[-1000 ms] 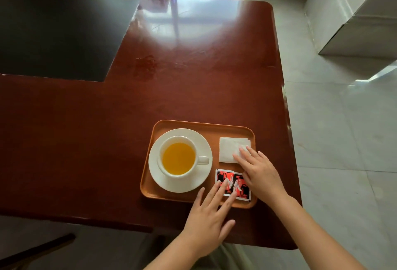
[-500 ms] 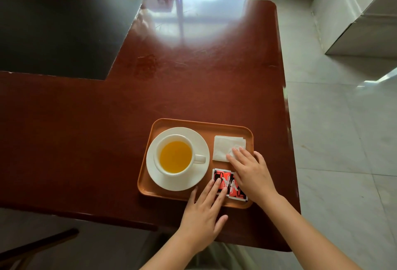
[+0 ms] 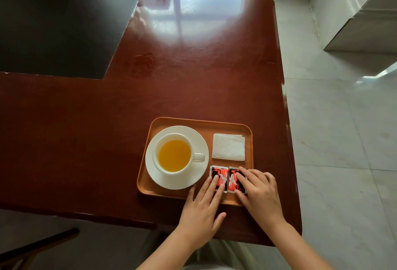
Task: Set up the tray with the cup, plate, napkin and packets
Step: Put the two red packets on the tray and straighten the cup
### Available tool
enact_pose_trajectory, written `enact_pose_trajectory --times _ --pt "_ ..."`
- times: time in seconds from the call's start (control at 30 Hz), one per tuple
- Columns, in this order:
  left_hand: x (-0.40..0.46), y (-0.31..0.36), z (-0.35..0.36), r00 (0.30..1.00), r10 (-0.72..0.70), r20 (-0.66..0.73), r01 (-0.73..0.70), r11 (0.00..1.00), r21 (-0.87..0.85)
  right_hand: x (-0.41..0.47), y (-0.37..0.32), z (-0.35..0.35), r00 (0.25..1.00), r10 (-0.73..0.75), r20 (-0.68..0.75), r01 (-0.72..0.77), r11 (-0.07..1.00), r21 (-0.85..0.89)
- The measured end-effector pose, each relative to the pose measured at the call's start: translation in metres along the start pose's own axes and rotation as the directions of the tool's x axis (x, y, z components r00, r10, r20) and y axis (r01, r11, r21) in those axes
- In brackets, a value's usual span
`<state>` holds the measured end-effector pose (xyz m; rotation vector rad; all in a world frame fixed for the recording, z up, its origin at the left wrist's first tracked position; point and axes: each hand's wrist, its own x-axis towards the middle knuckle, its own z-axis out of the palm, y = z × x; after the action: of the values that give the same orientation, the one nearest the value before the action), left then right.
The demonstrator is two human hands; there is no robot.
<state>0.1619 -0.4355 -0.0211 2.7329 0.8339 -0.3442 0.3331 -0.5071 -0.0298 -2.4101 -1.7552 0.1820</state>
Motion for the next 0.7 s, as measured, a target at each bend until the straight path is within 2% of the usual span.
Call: enact_pose_trajectory --times 0.1,0.27,0.6,0.7 --pt "0.000 0.002 -0.004 0.999 -0.041 0.033 0.041 0.999 -0.017 0.003 0.000 0.001 1.000 -0.005 -0.021 0.005 1.000 -0.005" --pt "0.005 -0.001 0.007 0.999 -0.001 0.040 0.004 0.997 -0.078 0.001 0.002 0.002 0.999 -0.004 -0.043 0.004 1.000 -0.006" --pt "0.008 -0.002 0.006 0.997 -0.005 0.076 0.007 1.000 -0.028 0.002 0.004 0.004 0.998 -0.021 -0.065 0.021 1.000 0.009" --pt "0.008 -0.002 0.007 0.999 -0.013 0.047 0.013 1.000 0.000 0.001 0.004 0.003 0.998 -0.018 -0.060 0.019 1.000 0.005"
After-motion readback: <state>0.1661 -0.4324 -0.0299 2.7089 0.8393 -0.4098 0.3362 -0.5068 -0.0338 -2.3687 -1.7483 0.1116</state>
